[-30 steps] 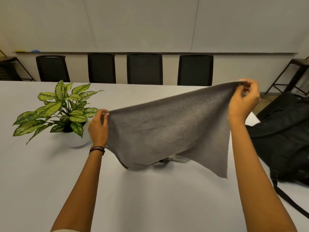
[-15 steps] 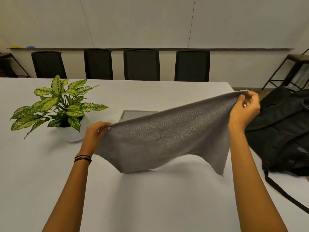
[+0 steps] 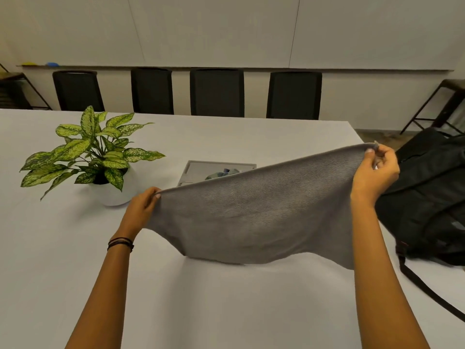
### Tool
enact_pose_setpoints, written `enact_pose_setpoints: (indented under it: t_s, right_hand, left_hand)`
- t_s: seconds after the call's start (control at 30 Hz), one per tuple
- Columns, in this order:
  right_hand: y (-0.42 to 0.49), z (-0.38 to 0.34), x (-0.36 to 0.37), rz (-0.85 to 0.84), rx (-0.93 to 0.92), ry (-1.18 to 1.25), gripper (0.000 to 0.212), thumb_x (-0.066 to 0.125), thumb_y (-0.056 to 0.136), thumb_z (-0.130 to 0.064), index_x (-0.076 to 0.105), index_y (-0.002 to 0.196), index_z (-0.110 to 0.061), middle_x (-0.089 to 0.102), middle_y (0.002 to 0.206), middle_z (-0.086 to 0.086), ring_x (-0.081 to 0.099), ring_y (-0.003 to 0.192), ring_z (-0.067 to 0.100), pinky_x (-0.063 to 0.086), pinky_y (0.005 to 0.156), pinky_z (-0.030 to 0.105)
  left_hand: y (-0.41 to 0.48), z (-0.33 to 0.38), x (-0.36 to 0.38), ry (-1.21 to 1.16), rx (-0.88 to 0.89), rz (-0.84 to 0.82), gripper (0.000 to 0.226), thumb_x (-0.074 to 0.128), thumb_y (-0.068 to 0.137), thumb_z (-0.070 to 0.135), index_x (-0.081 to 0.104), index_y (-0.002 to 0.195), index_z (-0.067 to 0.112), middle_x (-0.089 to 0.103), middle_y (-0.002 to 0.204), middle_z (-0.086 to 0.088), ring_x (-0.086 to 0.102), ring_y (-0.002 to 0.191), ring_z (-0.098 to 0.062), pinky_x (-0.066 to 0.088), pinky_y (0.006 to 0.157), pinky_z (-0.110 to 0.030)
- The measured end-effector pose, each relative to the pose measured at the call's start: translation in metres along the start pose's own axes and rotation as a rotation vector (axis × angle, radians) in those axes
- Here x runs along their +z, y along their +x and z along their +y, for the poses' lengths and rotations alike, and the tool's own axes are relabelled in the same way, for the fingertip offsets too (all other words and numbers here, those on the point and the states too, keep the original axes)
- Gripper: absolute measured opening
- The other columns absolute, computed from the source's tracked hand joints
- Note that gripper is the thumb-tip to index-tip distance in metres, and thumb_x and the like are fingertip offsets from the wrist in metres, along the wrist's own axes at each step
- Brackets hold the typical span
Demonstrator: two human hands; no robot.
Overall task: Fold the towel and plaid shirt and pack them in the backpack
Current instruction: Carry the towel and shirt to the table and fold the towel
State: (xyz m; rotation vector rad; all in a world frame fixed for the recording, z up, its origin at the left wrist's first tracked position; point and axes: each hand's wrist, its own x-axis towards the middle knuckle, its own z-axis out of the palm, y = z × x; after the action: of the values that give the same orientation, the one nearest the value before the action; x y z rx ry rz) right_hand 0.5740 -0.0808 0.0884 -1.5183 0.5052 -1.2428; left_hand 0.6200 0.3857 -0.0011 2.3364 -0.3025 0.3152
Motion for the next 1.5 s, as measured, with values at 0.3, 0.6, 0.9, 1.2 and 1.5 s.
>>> enact_pose_setpoints:
  t_s: [0.3,0.6,0.9,1.2,1.5]
  right_hand:
    - [0.0,0.018,-0.001,0.011,0.056,-0.005,0.019,0.053,0.091,-0.012,0.061,0.103,-0.001,0.057,0.084,0.0,0.048,0.058,-0.007,0.043,0.061,0.008]
    - [0.019,0.034,-0.007,-0.062,0.1,-0.122,0.022,0.056,0.089,-0.015,0.064,0.105,-0.001,0.059,0.09,0.001,0.049,0.063,-0.003,0.043,0.061,0.006]
    - [0.03,0.043,-0.011,-0.03,0.178,-0.108,0.022,0.056,0.09,-0.014,0.063,0.107,-0.002,0.052,0.073,-0.015,0.052,0.055,-0.011,0.046,0.063,0.008]
    - [0.036,0.045,-0.016,-0.011,0.2,-0.068,0.023,0.055,0.091,-0.014,0.061,0.109,-0.002,0.053,0.076,-0.015,0.053,0.058,-0.016,0.047,0.065,0.008]
    - [0.021,0.052,-0.033,0.058,0.212,-0.091,0.023,0.053,0.091,-0.013,0.061,0.11,-0.002,0.059,0.087,-0.005,0.055,0.069,-0.005,0.048,0.072,0.008]
  left_hand:
    - [0.001,-0.001,-0.009,0.0,-0.066,-0.033,0.022,0.05,0.091,-0.003,0.066,0.105,0.004,0.064,0.104,-0.007,0.056,0.1,-0.019,0.041,0.09,-0.026]
    - [0.012,0.008,-0.007,0.1,-0.126,0.215,0.012,0.056,0.092,0.019,0.063,0.088,0.009,0.062,0.083,-0.002,0.054,0.079,-0.019,0.041,0.068,-0.031]
    - [0.039,0.017,0.004,-0.204,-0.128,0.233,0.013,0.043,0.097,0.009,0.056,0.098,0.011,0.056,0.097,-0.005,0.05,0.089,-0.014,0.037,0.068,0.001]
    - [0.048,0.023,-0.004,-0.372,-0.138,0.321,0.015,0.053,0.094,0.013,0.064,0.103,0.01,0.062,0.09,0.013,0.056,0.083,0.013,0.043,0.077,-0.005]
    - [0.029,0.02,-0.014,-0.472,-0.178,0.244,0.009,0.06,0.088,0.012,0.065,0.096,0.009,0.066,0.071,0.023,0.056,0.078,0.009,0.043,0.075,-0.009]
